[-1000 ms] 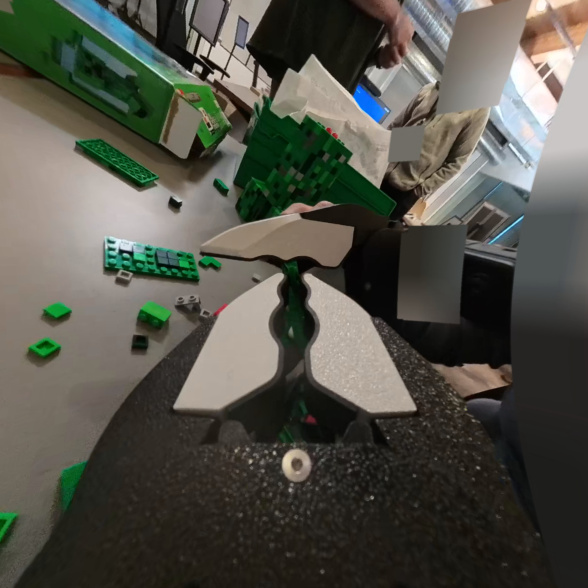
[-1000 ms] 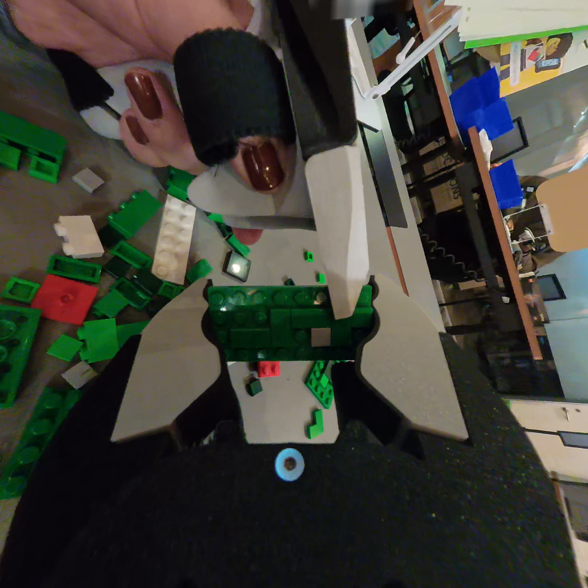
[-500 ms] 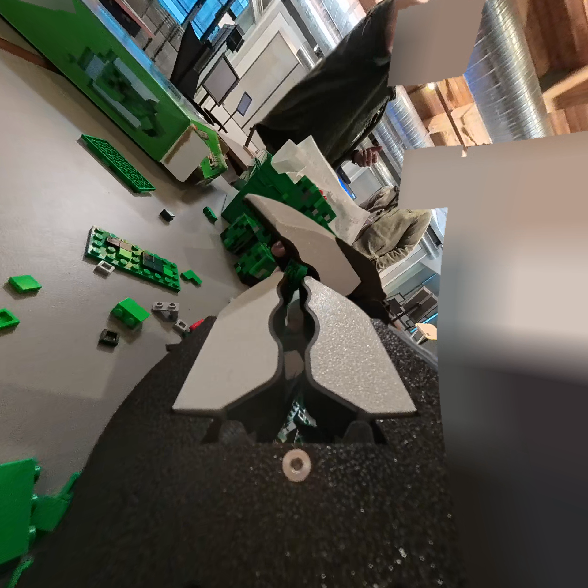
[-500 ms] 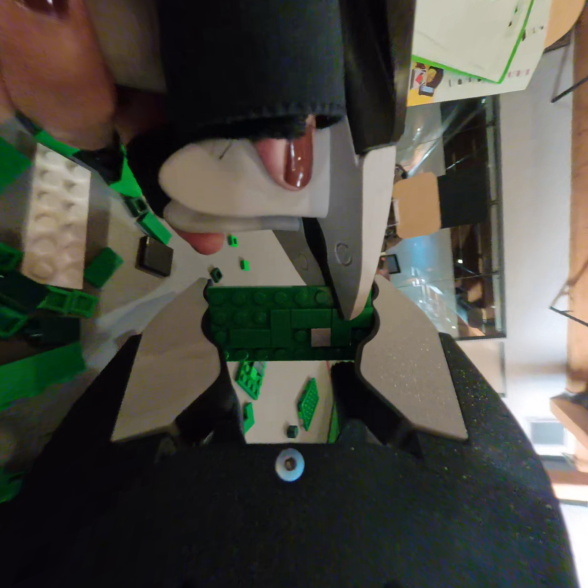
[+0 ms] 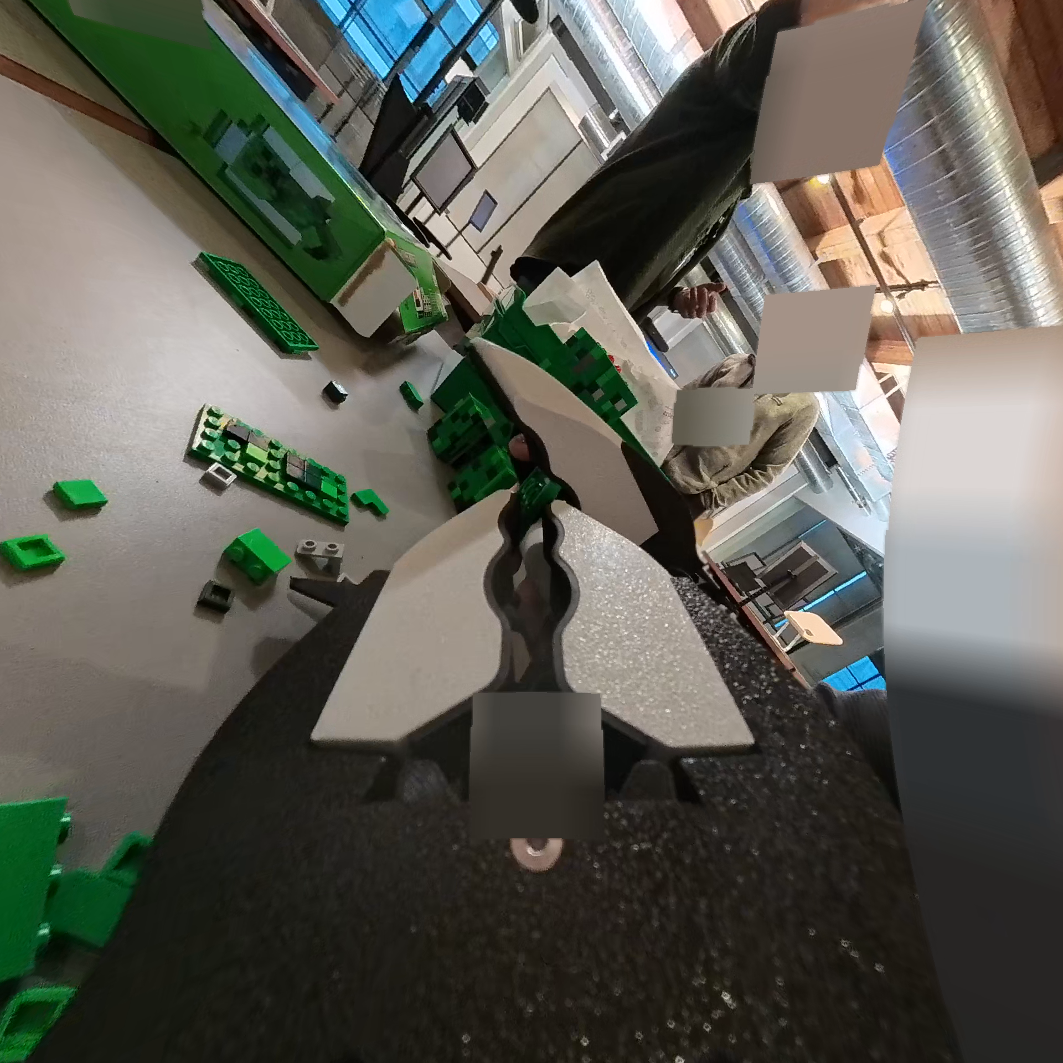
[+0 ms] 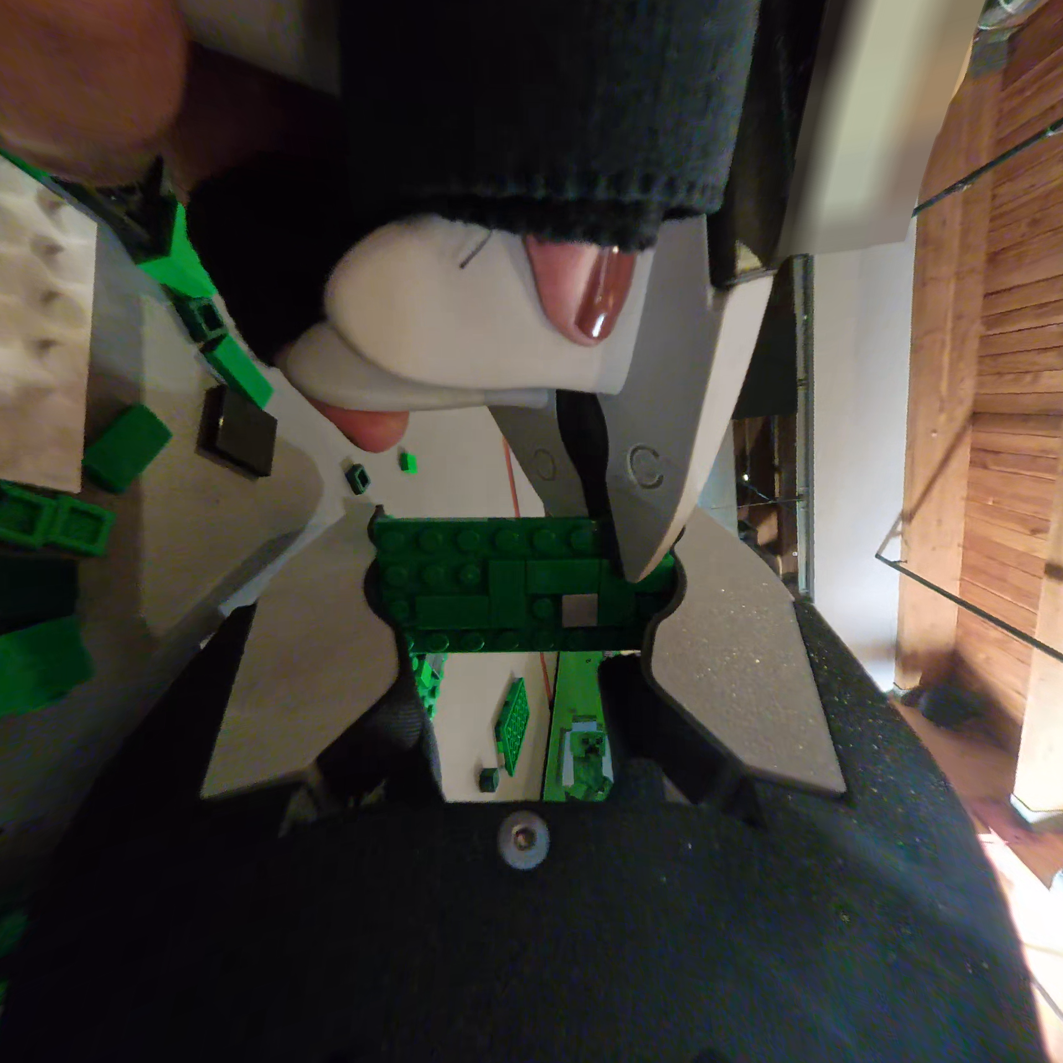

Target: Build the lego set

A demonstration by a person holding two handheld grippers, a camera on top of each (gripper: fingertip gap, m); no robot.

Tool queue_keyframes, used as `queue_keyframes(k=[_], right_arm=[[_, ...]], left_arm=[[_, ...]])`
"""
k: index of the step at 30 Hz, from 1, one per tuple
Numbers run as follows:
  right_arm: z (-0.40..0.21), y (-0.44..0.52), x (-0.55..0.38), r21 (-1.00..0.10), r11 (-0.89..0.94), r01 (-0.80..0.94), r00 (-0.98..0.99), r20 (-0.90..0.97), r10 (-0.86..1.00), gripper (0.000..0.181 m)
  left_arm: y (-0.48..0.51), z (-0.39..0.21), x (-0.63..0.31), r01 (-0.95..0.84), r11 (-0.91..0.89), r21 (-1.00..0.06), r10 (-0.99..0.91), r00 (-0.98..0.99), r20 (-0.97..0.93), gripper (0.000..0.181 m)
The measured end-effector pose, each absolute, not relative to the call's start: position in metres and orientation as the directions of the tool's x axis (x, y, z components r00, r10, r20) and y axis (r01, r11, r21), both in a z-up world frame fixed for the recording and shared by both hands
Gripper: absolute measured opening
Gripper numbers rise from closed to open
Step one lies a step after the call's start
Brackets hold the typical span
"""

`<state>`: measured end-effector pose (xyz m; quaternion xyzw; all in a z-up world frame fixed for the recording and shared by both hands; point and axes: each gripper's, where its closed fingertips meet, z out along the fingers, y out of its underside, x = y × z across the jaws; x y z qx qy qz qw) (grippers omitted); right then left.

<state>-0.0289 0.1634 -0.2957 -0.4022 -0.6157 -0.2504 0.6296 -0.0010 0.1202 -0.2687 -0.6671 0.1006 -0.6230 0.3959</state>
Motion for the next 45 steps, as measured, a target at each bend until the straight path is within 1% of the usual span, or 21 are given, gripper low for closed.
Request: queue_keyframes(k=[12, 15, 17, 20, 23, 25, 27, 28, 29, 30, 31, 32, 34, 36, 39, 43, 45], right_arm=[[-0.292, 0.166, -0.028, -0.175, 0.552, 0.815, 0.139, 0.985, 0.106, 0.09], [-0.295, 0.167, -0.028, -0.191, 0.551, 0.813, 0.139, 0.981, 0.135, 0.09], [-0.299, 0.166, -0.028, -0.236, 0.548, 0.802, 0.142, 0.968, 0.208, 0.09], [-0.301, 0.157, -0.031, -0.355, 0.54, 0.763, 0.17, 0.916, 0.362, 0.09], [-0.305, 0.154, -0.03, -0.388, 0.522, 0.76, 0.163, 0.891, 0.425, 0.09], [-0.307, 0.154, -0.026, -0.381, 0.526, 0.76, 0.151, 0.891, 0.427, 0.091], [-0.305, 0.155, -0.023, -0.382, 0.526, 0.76, 0.153, 0.892, 0.426, 0.091], [-0.305, 0.153, -0.024, -0.39, 0.531, 0.752, 0.15, 0.886, 0.438, 0.091], [-0.305, 0.149, -0.026, -0.402, 0.541, 0.739, 0.144, 0.879, 0.455, 0.09], [-0.306, 0.143, -0.03, -0.414, 0.556, 0.721, 0.129, 0.868, 0.479, 0.09], [-0.309, 0.136, -0.034, -0.426, 0.574, 0.699, 0.106, 0.856, 0.506, 0.09], [-0.311, 0.128, -0.038, -0.438, 0.588, 0.68, 0.087, 0.845, 0.528, 0.09], [-0.312, 0.124, -0.041, -0.447, 0.587, 0.676, 0.077, 0.834, 0.547, 0.091], [-0.31, 0.126, -0.041, -0.458, 0.575, 0.678, 0.095, 0.83, 0.549, 0.091], [-0.308, 0.131, -0.041, -0.434, 0.56, 0.706, 0.106, 0.846, 0.523, 0.091], [-0.305, 0.138, -0.044, -0.345, 0.566, 0.749, 0.097, 0.901, 0.422, 0.091], [-0.304, 0.143, -0.043, -0.251, 0.577, 0.777, 0.066, 0.944, 0.323, 0.09]], left_arm=[[0.122, -0.269, 0.0, 0.389, -0.687, -0.613, -0.595, 0.183, 0.783, 0.006], [0.123, -0.27, 0.0, 0.392, -0.689, -0.61, -0.589, 0.188, 0.786, 0.006], [0.123, -0.271, 0.001, 0.357, -0.67, -0.651, -0.614, 0.226, 0.756, 0.006], [0.12, -0.268, 0.001, 0.261, -0.601, -0.755, -0.712, 0.254, 0.655, 0.005], [0.119, -0.271, 0.002, 0.135, -0.471, -0.871, -0.793, 0.367, 0.486, 0.007], [0.119, -0.28, 0.004, 0.035, -0.421, -0.907, -0.812, 0.431, 0.393, 0.025], [0.115, -0.293, 0.01, -0.064, -0.438, -0.897, -0.819, 0.441, 0.368, 0.042], [0.112, -0.297, 0.014, -0.087, -0.453, -0.887, -0.822, 0.426, 0.378, 0.047], [0.108, -0.299, 0.019, -0.097, -0.465, -0.88, -0.827, 0.403, 0.393, 0.048], [0.105, -0.3, 0.023, -0.108, -0.469, -0.876, -0.833, 0.383, 0.399, 0.046], [0.101, -0.301, 0.026, -0.126, -0.462, -0.878, -0.844, 0.365, 0.392, 0.037], [0.098, -0.301, 0.027, -0.148, -0.443, -0.884, -0.86, 0.347, 0.373, 0.011], [0.097, -0.303, 0.024, -0.165, -0.45, -0.878, -0.855, 0.364, 0.37, 0.008], [0.097, -0.299, 0.025, -0.106, -0.518, -0.849, -0.817, 0.355, 0.454, 0.006], [0.1, -0.296, 0.023, -0.018, -0.596, -0.803, -0.762, 0.33, 0.558, 0.005], [0.104, -0.295, 0.018, 0.033, -0.634, -0.773, -0.723, 0.33, 0.607, 0.007], [0.105, -0.296, 0.017, 0.05, -0.66, -0.749, -0.701, 0.316, 0.639, 0.008]])
